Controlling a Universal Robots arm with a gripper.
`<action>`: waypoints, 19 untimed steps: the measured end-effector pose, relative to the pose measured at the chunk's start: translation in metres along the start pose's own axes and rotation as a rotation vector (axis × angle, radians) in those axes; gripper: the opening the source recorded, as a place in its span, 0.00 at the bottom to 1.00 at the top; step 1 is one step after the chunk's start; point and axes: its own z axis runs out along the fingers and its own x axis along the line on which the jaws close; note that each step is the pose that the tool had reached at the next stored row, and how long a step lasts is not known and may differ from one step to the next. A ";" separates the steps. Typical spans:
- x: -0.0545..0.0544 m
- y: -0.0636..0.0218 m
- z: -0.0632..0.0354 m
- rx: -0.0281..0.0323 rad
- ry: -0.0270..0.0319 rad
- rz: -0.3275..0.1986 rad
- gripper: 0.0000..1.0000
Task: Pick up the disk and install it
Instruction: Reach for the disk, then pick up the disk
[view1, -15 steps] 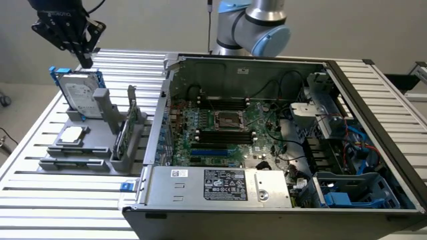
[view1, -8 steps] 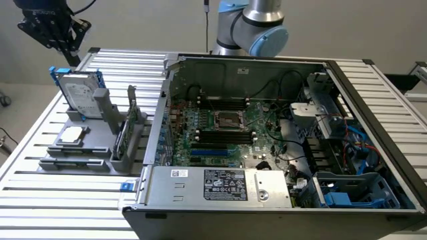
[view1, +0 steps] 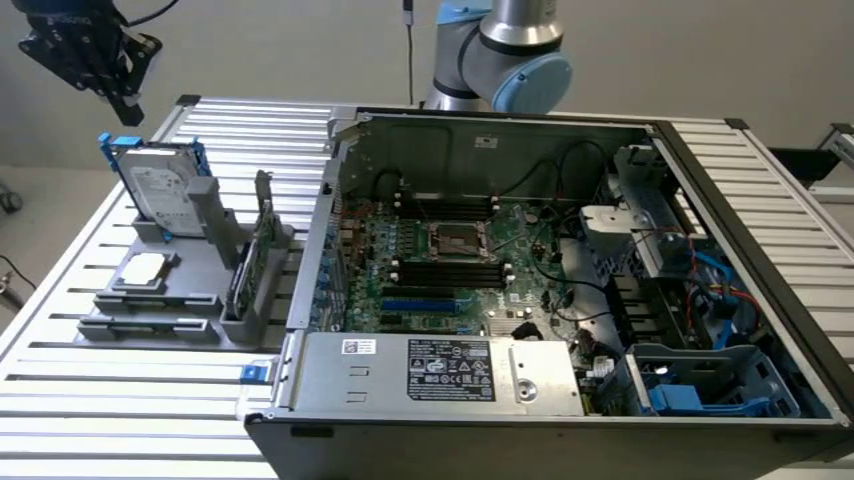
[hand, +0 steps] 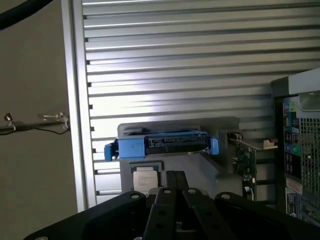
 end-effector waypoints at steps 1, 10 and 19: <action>0.003 0.0024 0.0004 0.0000 0.0000 0.000 0.11; 0.011 0.0088 0.0013 0.0003 0.0040 0.000 0.11; 0.011 0.0088 0.0013 0.0003 0.0039 0.000 0.11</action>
